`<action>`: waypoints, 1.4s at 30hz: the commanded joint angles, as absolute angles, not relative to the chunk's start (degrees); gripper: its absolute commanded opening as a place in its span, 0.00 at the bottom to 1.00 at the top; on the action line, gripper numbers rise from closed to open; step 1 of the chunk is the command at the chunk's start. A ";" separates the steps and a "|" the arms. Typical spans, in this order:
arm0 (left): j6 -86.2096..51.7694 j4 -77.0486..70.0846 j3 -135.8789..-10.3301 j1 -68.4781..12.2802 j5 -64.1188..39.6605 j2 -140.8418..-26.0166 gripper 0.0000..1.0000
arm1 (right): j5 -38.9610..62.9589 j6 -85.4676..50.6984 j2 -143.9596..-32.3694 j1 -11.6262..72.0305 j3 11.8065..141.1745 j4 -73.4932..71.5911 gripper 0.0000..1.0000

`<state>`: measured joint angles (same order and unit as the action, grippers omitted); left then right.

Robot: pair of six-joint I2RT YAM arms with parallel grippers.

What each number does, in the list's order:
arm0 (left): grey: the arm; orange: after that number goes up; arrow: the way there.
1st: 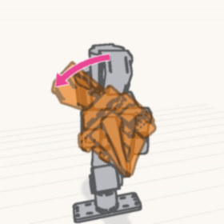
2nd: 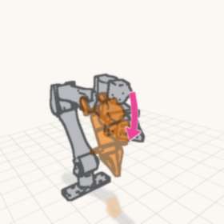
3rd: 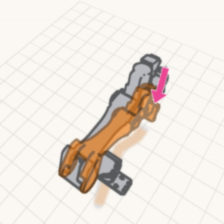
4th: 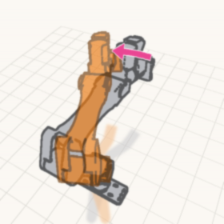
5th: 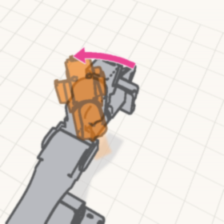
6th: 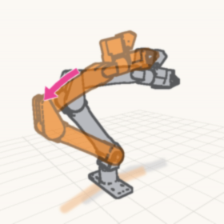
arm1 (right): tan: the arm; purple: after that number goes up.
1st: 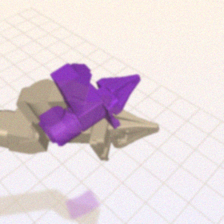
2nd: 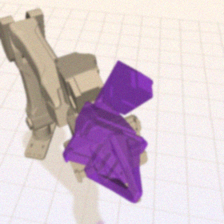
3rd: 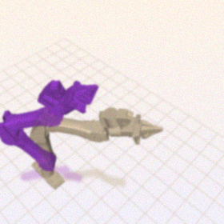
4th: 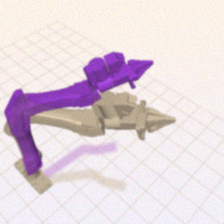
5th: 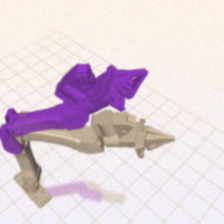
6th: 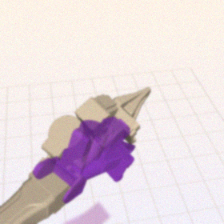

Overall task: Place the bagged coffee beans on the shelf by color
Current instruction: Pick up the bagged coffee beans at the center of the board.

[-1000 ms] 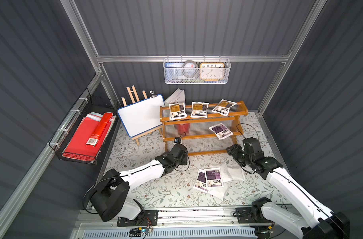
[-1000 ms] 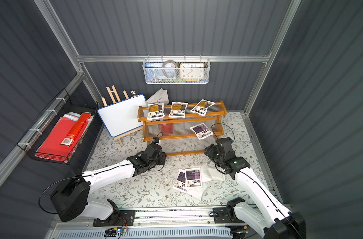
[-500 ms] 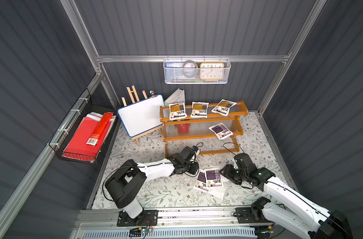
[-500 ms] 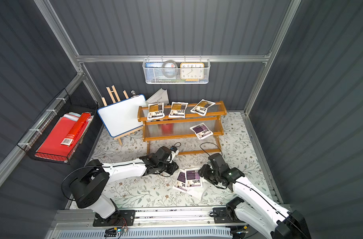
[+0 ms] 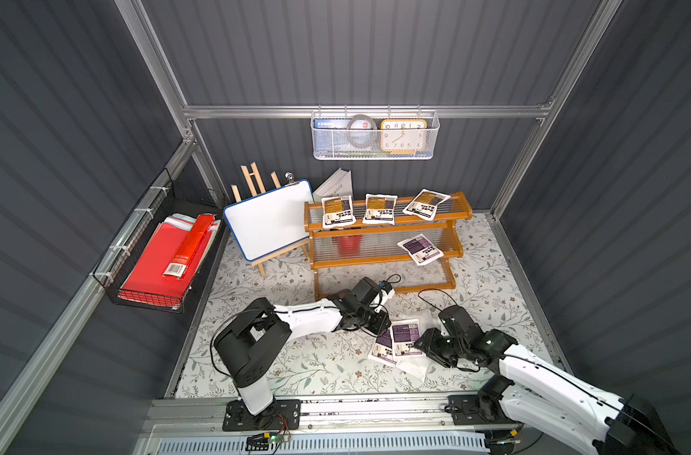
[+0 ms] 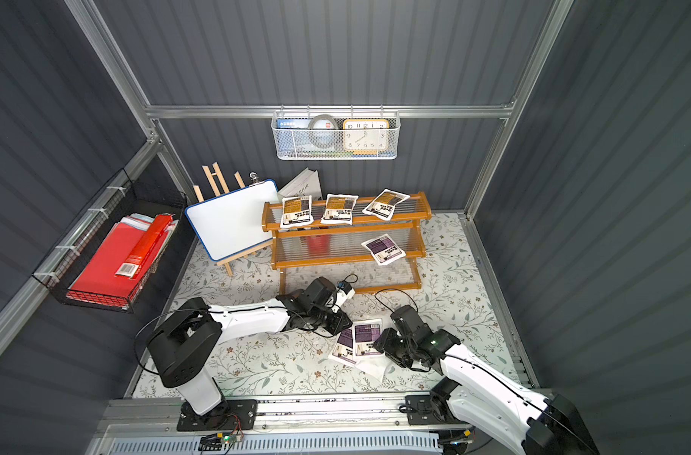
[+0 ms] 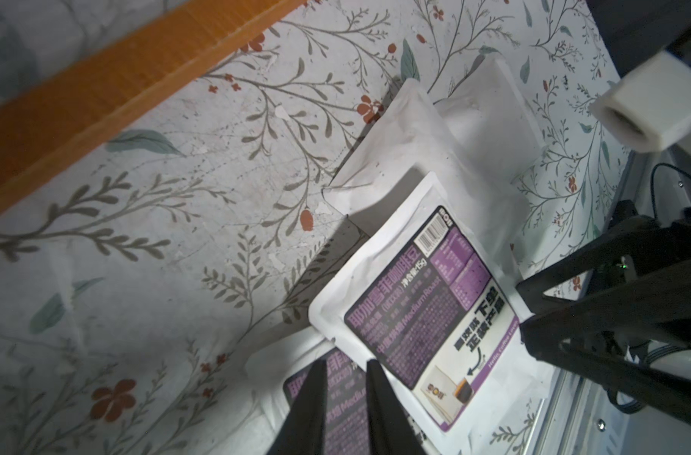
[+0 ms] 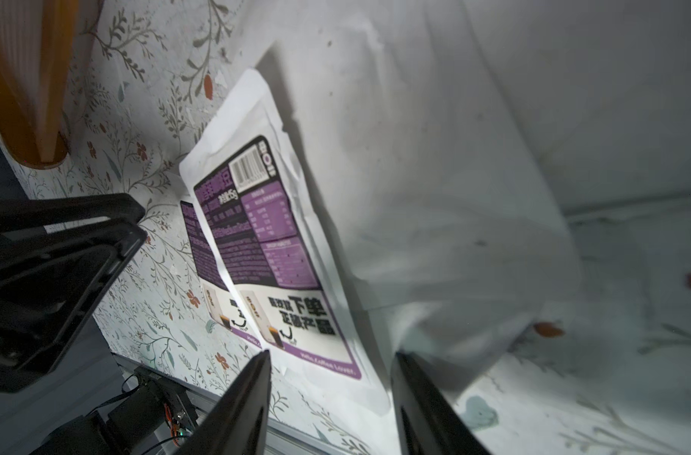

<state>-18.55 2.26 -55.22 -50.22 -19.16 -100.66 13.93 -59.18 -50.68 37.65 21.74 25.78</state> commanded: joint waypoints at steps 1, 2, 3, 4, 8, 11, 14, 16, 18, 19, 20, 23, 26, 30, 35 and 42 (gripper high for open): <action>-16.27 3.73 -57.09 -50.80 -21.52 -102.98 0.21 | 14.00 -60.97 -50.87 38.13 20.16 23.02 0.53; -16.15 3.82 -57.21 -50.84 -21.66 -103.45 0.21 | 14.14 -61.28 -50.97 38.16 20.00 22.38 0.53; -16.08 3.99 -57.30 -50.92 -21.77 -103.94 0.20 | 14.15 -61.48 -51.00 38.23 19.80 21.52 0.52; -15.95 4.03 -57.41 -50.89 -22.16 -104.44 0.20 | 14.15 -61.72 -51.07 38.37 19.63 20.72 0.50; -15.66 4.53 -57.43 -51.22 -22.46 -105.91 0.18 | 13.77 -63.16 -50.83 38.81 19.12 18.12 0.38; -15.42 4.56 -56.91 -51.26 -22.28 -106.80 0.17 | 13.92 -65.24 -49.72 39.13 18.13 13.78 0.27; -15.71 3.96 -56.13 -51.33 -22.54 -107.23 0.17 | 13.98 -65.47 -49.48 39.26 18.32 12.02 0.19; -15.64 3.58 -55.60 -51.33 -22.70 -107.03 0.17 | 13.67 -64.88 -49.82 39.29 18.81 12.08 0.14; -15.37 3.34 -55.40 -51.38 -22.81 -106.77 0.18 | 13.99 -64.77 -50.00 39.31 18.81 11.16 0.12; -15.36 3.19 -55.33 -51.37 -22.89 -106.68 0.18 | 13.97 -64.62 -50.22 39.33 18.81 10.58 0.12; -15.30 3.05 -55.21 -51.33 -23.06 -106.62 0.18 | 14.02 -64.37 -50.59 39.29 18.89 9.95 0.13; -15.29 2.56 -54.68 -51.41 -23.64 -106.62 0.17 | 14.10 -62.80 -52.57 39.29 19.63 8.39 0.14; -15.30 2.48 -54.41 -51.37 -23.82 -106.30 0.17 | 14.12 -61.27 -55.35 39.33 21.01 7.90 0.02; -16.90 3.25 -53.58 -51.32 -16.60 -103.42 0.25 | 14.13 -58.20 -56.82 39.30 23.91 8.38 0.00; -25.83 4.89 -51.23 -49.60 5.71 -91.89 0.31 | 12.97 -48.22 -54.60 39.31 30.74 14.69 0.00; -42.67 12.86 -47.41 -44.44 28.66 -75.53 0.38 | 10.30 -38.40 -52.95 38.29 42.99 21.21 0.00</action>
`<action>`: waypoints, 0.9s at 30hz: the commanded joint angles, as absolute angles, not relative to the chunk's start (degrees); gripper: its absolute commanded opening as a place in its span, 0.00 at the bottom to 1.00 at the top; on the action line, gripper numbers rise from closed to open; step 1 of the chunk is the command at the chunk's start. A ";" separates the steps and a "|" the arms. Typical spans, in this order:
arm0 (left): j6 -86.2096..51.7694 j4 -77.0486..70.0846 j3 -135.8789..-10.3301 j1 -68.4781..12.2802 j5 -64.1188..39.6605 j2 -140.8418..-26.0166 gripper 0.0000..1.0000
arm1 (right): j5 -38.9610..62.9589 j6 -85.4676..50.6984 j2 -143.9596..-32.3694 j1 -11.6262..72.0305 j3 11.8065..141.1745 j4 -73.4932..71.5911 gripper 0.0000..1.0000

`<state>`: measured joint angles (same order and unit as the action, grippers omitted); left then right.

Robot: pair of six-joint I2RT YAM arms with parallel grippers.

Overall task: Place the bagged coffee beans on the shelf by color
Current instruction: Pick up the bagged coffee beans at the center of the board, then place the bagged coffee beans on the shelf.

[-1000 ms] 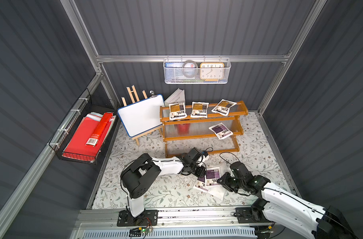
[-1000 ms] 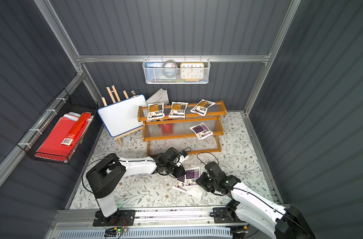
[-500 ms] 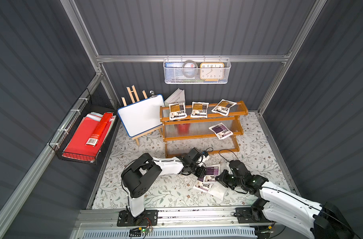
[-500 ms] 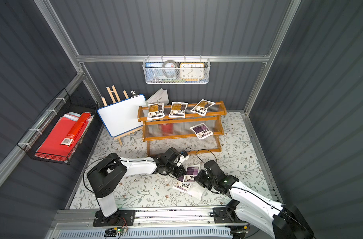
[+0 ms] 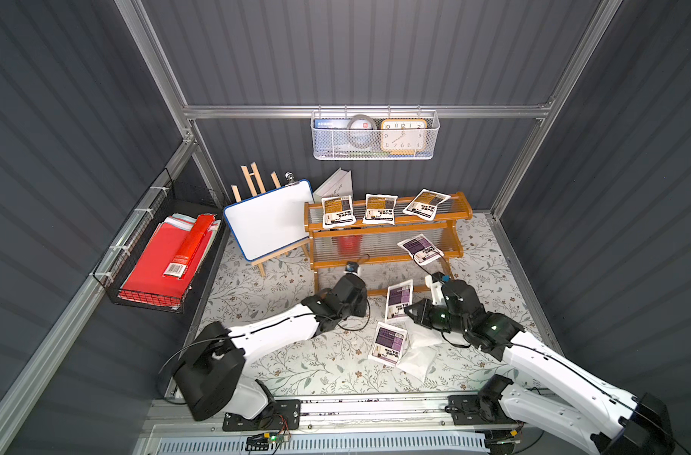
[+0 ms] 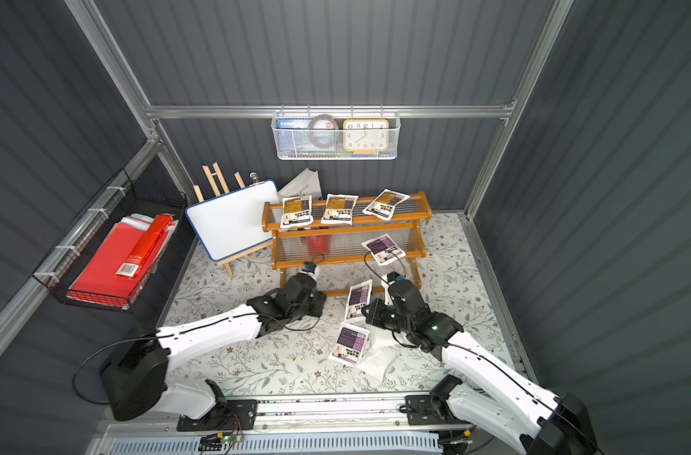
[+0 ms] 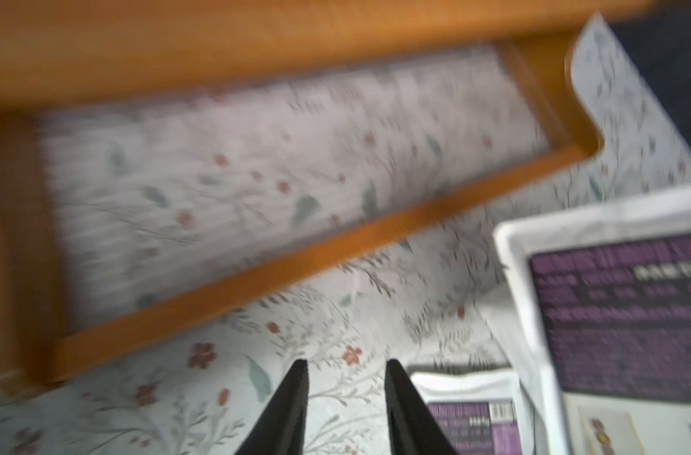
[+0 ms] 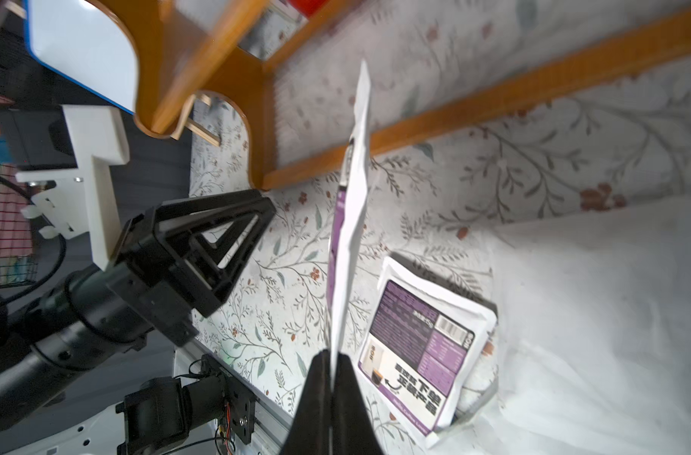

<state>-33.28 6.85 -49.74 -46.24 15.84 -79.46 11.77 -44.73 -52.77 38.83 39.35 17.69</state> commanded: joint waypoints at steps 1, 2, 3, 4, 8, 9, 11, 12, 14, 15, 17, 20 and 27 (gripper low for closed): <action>-43.88 13.40 -46.85 -43.55 29.17 -74.44 0.38 | 10.57 -38.18 -53.64 37.80 44.27 21.07 0.00; -44.96 13.69 -46.28 -42.87 29.47 -73.29 0.38 | 11.08 -38.08 -54.86 37.41 45.48 20.36 0.00; -45.96 13.63 -45.74 -42.49 29.80 -72.45 0.38 | 11.78 -38.10 -56.05 36.89 46.49 19.05 0.00; -46.51 13.36 -45.39 -42.38 30.03 -71.91 0.38 | 12.62 -38.22 -57.00 36.64 47.14 17.50 0.00; -47.60 13.81 -45.49 -42.32 30.48 -71.71 0.38 | 16.68 -39.51 -62.72 34.49 49.91 9.85 0.00; -47.63 14.58 -45.85 -42.31 31.06 -71.89 0.38 | 17.61 -39.78 -64.30 33.94 50.61 7.99 0.00; -47.50 15.59 -46.48 -42.35 32.06 -71.85 0.38 | 18.43 -39.98 -67.05 33.39 52.01 5.17 0.00; -47.50 15.73 -46.46 -42.35 32.37 -71.68 0.38 | 18.75 -40.15 -68.41 33.18 52.76 3.75 0.00; -47.62 15.65 -46.32 -42.36 32.56 -71.19 0.38 | 19.14 -40.88 -71.18 32.60 53.81 2.12 0.00; -47.60 15.64 -46.37 -42.34 32.57 -71.03 0.38 | 19.76 -41.31 -72.22 32.13 54.05 -0.31 0.00; -47.72 15.65 -46.34 -42.34 32.87 -71.01 0.38 | 20.05 -42.99 -73.72 31.13 53.81 -3.70 0.00; -47.22 15.71 -46.85 -42.29 32.96 -71.83 0.39 | 20.52 -44.99 -76.13 30.03 54.02 -7.74 0.00; -46.53 16.00 -48.23 -42.32 32.62 -73.47 0.39 | 20.44 -47.25 -81.85 29.60 56.46 -11.86 0.00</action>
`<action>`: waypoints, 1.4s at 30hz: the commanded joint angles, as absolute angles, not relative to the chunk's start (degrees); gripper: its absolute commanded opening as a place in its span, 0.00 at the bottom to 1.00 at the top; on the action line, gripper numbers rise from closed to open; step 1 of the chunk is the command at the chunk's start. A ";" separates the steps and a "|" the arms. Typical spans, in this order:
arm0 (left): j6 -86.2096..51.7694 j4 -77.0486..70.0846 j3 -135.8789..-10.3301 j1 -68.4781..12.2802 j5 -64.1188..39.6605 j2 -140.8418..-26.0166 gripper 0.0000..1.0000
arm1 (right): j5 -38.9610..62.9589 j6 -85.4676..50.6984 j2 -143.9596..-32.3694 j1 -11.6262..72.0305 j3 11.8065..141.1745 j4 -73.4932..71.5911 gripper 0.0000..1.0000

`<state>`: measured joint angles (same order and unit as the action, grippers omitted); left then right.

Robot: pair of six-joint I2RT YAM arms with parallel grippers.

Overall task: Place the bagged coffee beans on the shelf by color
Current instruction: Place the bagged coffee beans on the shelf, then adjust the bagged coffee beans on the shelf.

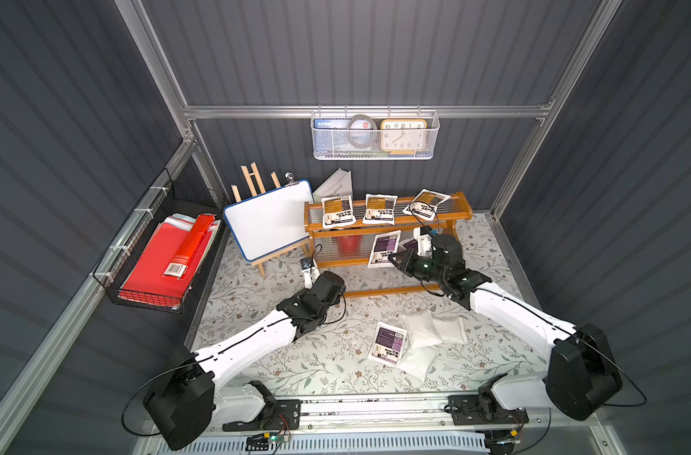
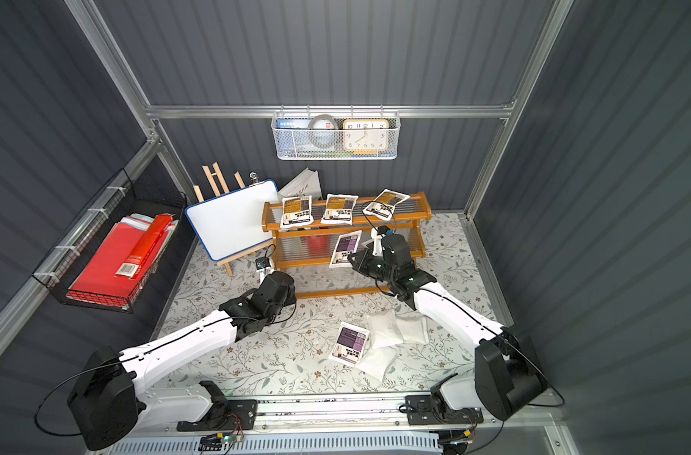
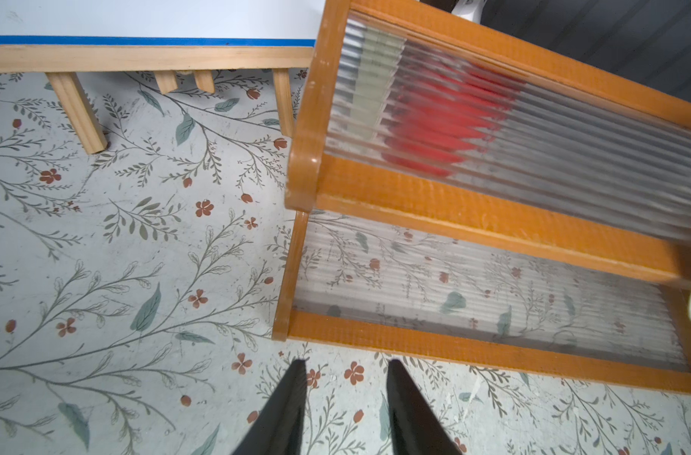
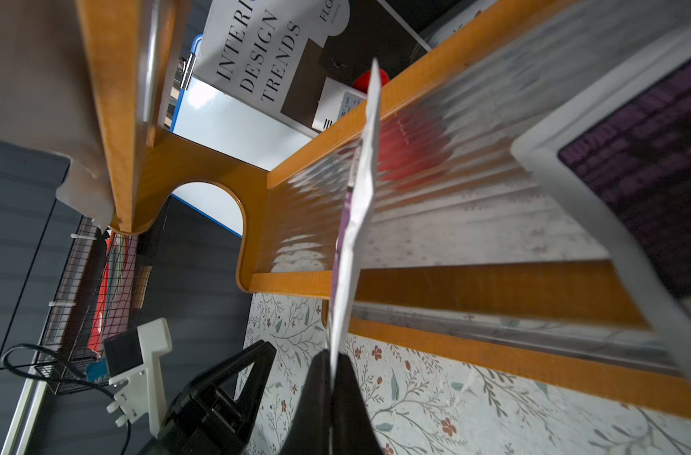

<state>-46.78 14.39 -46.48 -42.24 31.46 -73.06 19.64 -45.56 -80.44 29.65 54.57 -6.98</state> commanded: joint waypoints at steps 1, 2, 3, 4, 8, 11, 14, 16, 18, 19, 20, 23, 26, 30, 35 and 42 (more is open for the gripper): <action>-46.54 16.00 -48.13 -42.34 32.61 -73.48 0.39 | 20.40 -47.45 -82.70 29.62 56.60 -12.53 0.00; -46.57 16.08 -48.10 -42.28 32.65 -73.48 0.39 | 20.23 -47.77 -83.47 29.62 56.82 -13.10 0.00; -46.51 16.13 -48.01 -42.31 32.61 -73.45 0.39 | 20.24 -48.00 -84.18 29.55 57.02 -13.55 0.00; -46.50 16.22 -47.99 -42.36 32.61 -73.43 0.39 | 20.22 -48.10 -84.73 29.55 57.25 -13.54 0.00; -46.51 16.44 -47.99 -42.34 32.74 -73.04 0.39 | 18.43 -48.47 -86.42 29.53 58.39 -11.37 0.15; -46.44 16.22 -47.95 -42.36 32.54 -73.07 0.39 | 15.64 -48.87 -86.12 29.59 58.62 -9.21 0.42; -46.32 16.00 -48.02 -42.31 31.97 -73.55 0.39 | 10.57 -49.16 -84.19 29.66 58.36 -7.17 0.58; -46.21 16.00 -48.16 -42.31 31.71 -73.99 0.39 | 8.82 -48.77 -82.54 29.70 58.21 -5.65 0.61; -46.12 15.82 -48.24 -42.30 31.56 -74.37 0.39 | 7.79 -48.13 -80.83 29.87 57.96 -3.75 0.63; -46.06 15.67 -48.22 -42.36 31.50 -74.52 0.39 | 7.59 -47.73 -80.05 29.85 57.80 -3.12 0.64; -46.00 15.49 -48.25 -42.36 31.30 -74.69 0.39 | 7.49 -47.34 -79.11 29.97 57.49 -2.38 0.64; -45.90 15.29 -48.23 -42.32 31.02 -75.27 0.39 | 7.46 -46.55 -76.94 29.97 56.87 0.91 0.65; -45.83 15.07 -48.22 -42.34 30.86 -75.71 0.39 | 7.86 -44.95 -74.67 29.97 56.56 5.92 0.63; -45.54 14.94 -48.29 -42.36 31.01 -76.15 0.39 | 4.30 -43.58 -71.04 29.95 55.34 10.40 0.44; -45.38 14.77 -48.45 -42.36 30.76 -76.89 0.39 | 1.11 -41.18 -67.06 29.91 54.87 15.68 0.01; -45.19 14.12 -48.45 -42.30 30.50 -77.48 0.39 | -1.34 -43.62 -65.87 29.67 50.91 16.72 0.00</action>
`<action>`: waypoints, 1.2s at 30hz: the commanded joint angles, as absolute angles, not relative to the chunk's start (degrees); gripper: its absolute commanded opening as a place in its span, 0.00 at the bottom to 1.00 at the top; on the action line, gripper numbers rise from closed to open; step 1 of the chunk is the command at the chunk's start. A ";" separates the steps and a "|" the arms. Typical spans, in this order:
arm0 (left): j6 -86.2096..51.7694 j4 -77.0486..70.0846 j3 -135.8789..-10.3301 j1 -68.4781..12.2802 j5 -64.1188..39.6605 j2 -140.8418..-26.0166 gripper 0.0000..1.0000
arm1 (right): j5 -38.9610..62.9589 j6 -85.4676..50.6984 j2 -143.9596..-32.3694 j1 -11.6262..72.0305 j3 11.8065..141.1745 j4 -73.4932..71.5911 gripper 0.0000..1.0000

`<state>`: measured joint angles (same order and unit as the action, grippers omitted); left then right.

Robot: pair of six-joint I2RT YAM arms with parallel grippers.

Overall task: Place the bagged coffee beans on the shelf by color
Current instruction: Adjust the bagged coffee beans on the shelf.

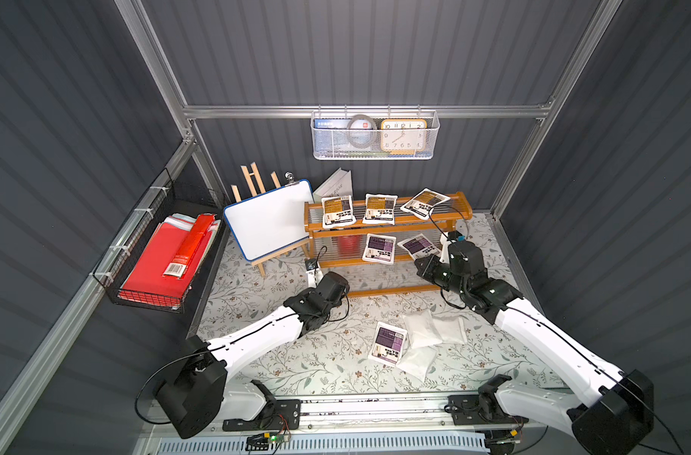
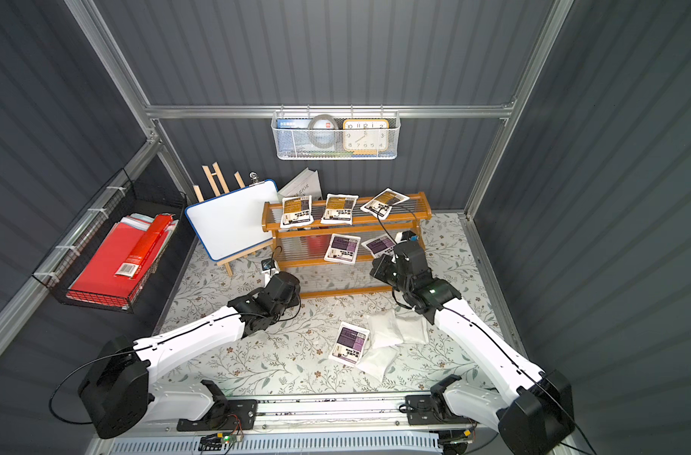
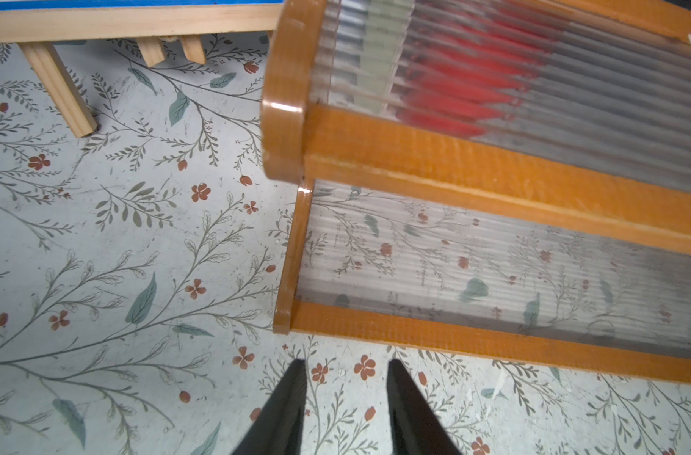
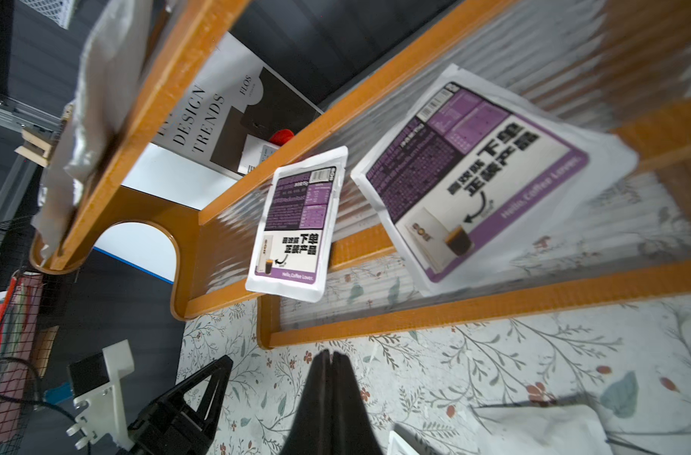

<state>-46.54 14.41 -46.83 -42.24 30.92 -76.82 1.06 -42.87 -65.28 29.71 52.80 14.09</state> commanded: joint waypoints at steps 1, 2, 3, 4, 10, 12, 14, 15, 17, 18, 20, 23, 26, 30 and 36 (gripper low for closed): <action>-45.20 14.23 -48.44 -42.30 30.46 -77.52 0.39 | -1.19 -43.99 -66.31 29.71 50.43 16.35 0.00; -45.23 14.32 -48.51 -42.36 30.53 -77.44 0.39 | -1.03 -44.40 -66.89 29.60 50.04 16.09 0.00; -45.23 14.41 -48.37 -42.35 30.60 -77.39 0.39 | -0.86 -44.84 -67.43 29.54 49.92 16.15 0.00; -45.18 14.49 -48.34 -42.36 30.78 -77.27 0.39 | -0.66 -44.96 -68.20 29.40 49.83 16.03 0.00; -45.45 14.50 -48.08 -42.28 31.34 -77.08 0.39 | -0.44 -44.66 -71.72 27.69 50.16 14.26 0.00; -45.51 14.89 -48.33 -42.28 31.46 -77.25 0.39 | 0.44 -44.04 -72.82 26.23 50.40 13.55 0.00; -45.48 15.33 -48.55 -42.23 32.05 -77.19 0.39 | 1.75 -43.36 -74.07 24.28 50.87 12.93 0.00; -45.46 15.46 -48.54 -42.27 32.31 -77.10 0.39 | 2.21 -43.04 -74.56 23.52 51.10 12.63 0.00; -45.45 15.56 -48.56 -42.20 32.69 -76.91 0.39 | 3.03 -42.13 -75.82 22.30 52.10 11.92 0.00; -45.47 15.54 -48.45 -42.19 32.71 -76.82 0.39 | 3.45 -41.76 -76.37 21.96 52.72 11.71 0.00; -45.52 15.80 -48.44 -42.09 32.87 -76.81 0.39 | 4.50 -41.10 -77.88 21.53 54.34 11.51 0.00; -45.53 16.17 -48.41 -41.92 33.24 -76.71 0.40 | 7.05 -40.18 -80.52 21.40 56.91 11.79 0.00; -45.68 16.35 -48.25 -41.73 33.44 -76.73 0.40 | 8.68 -40.67 -82.93 21.36 58.90 11.95 0.00; -45.71 16.43 -48.30 -41.64 33.39 -76.99 0.40 | 9.19 -40.87 -84.65 21.20 60.11 10.38 0.00; -45.69 16.30 -48.34 -41.65 32.99 -77.34 0.40 | 8.85 -41.74 -85.74 20.31 61.78 9.94 0.00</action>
<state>-46.28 15.22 -47.03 -41.91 32.27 -76.82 8.97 -41.82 -85.76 20.99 59.88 12.03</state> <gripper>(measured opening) 0.394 0.037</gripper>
